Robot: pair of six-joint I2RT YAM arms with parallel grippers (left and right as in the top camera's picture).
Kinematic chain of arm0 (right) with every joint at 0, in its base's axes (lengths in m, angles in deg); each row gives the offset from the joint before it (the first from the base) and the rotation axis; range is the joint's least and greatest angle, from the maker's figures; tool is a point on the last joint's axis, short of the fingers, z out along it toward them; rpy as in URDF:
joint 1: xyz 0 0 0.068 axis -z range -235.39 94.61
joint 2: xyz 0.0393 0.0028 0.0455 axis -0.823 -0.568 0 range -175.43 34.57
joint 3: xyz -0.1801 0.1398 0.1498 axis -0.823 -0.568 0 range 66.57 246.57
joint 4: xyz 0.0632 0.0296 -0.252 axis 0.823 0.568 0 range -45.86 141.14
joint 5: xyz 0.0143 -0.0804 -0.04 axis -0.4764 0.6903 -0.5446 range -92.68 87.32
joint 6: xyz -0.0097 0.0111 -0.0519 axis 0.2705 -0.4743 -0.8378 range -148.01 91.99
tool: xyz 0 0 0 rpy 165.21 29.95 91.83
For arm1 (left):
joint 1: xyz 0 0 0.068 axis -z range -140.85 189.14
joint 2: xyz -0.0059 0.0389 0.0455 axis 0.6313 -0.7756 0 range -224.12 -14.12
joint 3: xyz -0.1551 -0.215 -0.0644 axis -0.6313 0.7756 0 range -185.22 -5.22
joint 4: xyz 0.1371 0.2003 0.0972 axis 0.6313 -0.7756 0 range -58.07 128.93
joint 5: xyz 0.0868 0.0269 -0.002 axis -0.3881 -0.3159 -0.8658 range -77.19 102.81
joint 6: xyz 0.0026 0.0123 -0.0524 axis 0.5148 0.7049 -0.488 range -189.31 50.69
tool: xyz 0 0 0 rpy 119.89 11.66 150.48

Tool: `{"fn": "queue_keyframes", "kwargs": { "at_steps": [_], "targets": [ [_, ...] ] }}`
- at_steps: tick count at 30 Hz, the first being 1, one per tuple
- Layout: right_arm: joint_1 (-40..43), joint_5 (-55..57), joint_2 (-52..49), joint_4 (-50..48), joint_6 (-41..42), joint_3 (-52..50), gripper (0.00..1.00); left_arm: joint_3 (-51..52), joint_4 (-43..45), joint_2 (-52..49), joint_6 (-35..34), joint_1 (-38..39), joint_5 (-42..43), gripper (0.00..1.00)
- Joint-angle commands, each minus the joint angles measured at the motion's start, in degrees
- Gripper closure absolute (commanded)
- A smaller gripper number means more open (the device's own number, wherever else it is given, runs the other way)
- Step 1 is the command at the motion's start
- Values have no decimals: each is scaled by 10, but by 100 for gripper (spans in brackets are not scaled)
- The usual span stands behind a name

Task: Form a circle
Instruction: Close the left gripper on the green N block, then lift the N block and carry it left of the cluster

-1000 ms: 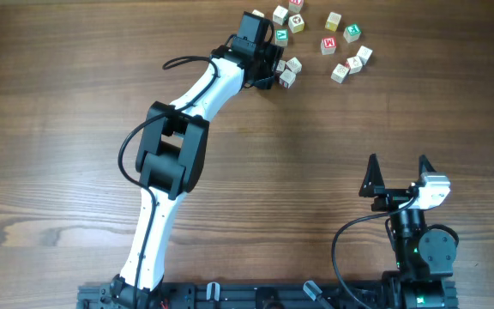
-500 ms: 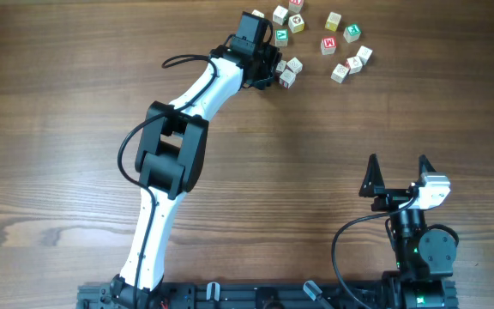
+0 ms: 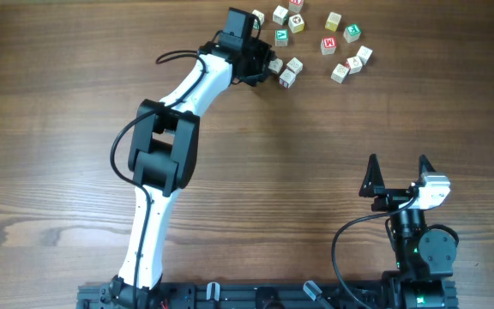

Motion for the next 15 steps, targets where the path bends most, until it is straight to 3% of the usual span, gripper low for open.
{"fn": "queue_keyframes", "kwargs": {
  "at_steps": [1,15],
  "targets": [
    [2,-7,5,-2,-8,-1,0,-5,-5,26,37,-9,-3,68],
    [2,-7,5,-2,-8,-1,0,-5,-70,101,147,-10,-3,67]
  ]
}}
